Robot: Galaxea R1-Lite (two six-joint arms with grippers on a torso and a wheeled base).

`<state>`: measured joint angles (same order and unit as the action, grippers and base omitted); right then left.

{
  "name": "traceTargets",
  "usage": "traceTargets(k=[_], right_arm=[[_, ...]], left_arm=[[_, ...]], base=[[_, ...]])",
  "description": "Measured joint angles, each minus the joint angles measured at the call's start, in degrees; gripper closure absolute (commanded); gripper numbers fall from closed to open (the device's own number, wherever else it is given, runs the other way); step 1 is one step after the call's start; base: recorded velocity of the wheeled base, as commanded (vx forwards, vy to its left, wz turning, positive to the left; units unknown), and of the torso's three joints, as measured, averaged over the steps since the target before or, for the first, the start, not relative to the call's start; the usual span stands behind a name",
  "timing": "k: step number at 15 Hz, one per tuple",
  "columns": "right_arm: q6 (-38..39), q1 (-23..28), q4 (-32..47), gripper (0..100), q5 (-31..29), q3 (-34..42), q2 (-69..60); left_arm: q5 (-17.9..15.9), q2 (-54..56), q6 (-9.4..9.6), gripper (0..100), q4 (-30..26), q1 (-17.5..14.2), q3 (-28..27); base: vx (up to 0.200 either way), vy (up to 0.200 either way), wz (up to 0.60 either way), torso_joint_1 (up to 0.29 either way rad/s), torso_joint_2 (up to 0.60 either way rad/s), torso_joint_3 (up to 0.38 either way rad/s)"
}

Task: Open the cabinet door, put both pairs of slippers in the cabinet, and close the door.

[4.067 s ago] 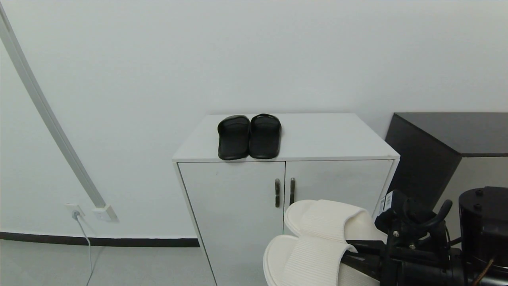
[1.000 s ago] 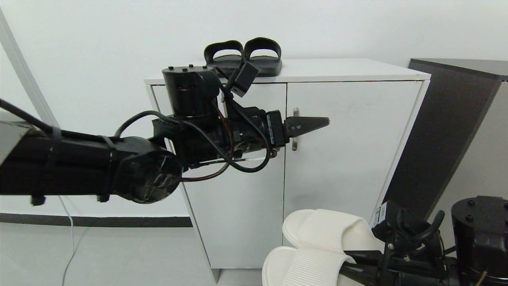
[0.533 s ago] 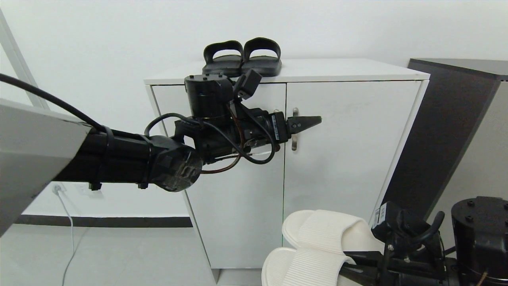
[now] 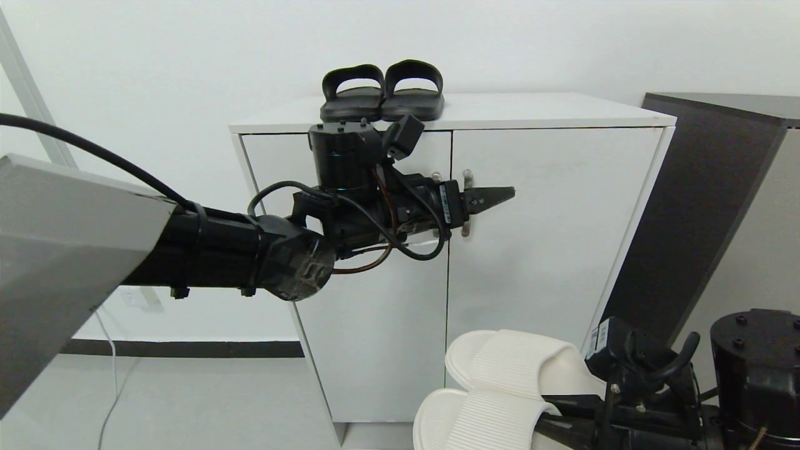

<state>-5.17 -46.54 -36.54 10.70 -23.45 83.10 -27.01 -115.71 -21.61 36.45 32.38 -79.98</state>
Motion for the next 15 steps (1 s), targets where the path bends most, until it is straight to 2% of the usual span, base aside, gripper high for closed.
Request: traceTargets(k=[2, 3, 7, 10, 15], right_arm=[[0.0, 0.0, 0.0, 100, 0.0, 0.0, 0.0], [0.0, 0.0, 0.0, 100, 0.0, 0.1, 0.0], [-0.2, -0.2, 0.0, 100, 1.6, 0.7, -0.1], [-0.5, -0.4, 0.0, 100, 2.9, 1.1, -0.3], [-0.5, -0.5, 0.1, 100, 3.0, 1.4, -0.3]], left_arm=[[-0.1, -0.8, -0.04, 0, -0.2, 0.3, -0.6], [-0.1, -1.0, -0.06, 100, -0.2, 0.4, -0.7], [0.3, -0.2, -0.02, 100, 0.1, 0.3, 1.9], [0.0, 2.6, 0.18, 100, 0.9, 0.5, 6.5], [0.1, 9.5, 1.88, 100, 0.8, 0.8, 14.9]], base=[[0.000, 0.000, 0.00, 0.000, 0.00, 0.000], [0.000, 0.000, 0.00, 0.000, 0.00, 0.000], [0.000, 0.000, 0.00, 0.000, 0.00, 0.000], [0.000, 0.000, 0.00, 0.000, 0.00, 0.000], [0.000, 0.000, 0.00, 0.000, 0.00, 0.000]])
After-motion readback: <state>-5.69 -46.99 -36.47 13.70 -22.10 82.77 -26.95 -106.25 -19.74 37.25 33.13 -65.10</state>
